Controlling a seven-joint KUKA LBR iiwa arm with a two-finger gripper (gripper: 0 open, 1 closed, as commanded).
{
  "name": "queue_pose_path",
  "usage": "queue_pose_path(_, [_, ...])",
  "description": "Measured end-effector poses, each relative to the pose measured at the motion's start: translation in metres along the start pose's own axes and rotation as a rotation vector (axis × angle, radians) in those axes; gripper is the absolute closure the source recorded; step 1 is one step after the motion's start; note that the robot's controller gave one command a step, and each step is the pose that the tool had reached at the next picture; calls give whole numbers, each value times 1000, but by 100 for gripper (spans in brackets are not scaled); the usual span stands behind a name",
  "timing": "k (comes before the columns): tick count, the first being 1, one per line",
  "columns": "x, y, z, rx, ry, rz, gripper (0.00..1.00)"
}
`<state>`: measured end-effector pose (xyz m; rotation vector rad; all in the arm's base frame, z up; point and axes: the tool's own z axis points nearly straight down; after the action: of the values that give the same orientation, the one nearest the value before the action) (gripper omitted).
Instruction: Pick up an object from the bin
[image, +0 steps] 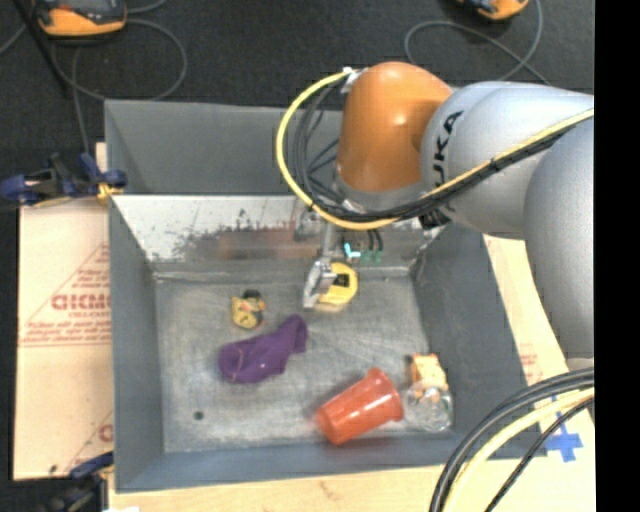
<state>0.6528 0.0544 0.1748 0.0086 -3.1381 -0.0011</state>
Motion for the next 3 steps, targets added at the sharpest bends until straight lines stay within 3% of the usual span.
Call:
queue_pose_path(1, [-2,0,-5,-1,-8,1,0])
queue_pose_path(2, [17,2,37,1,-11,-100,0])
queue_pose_path(3, [38,28,57,2,-5,-329,0])
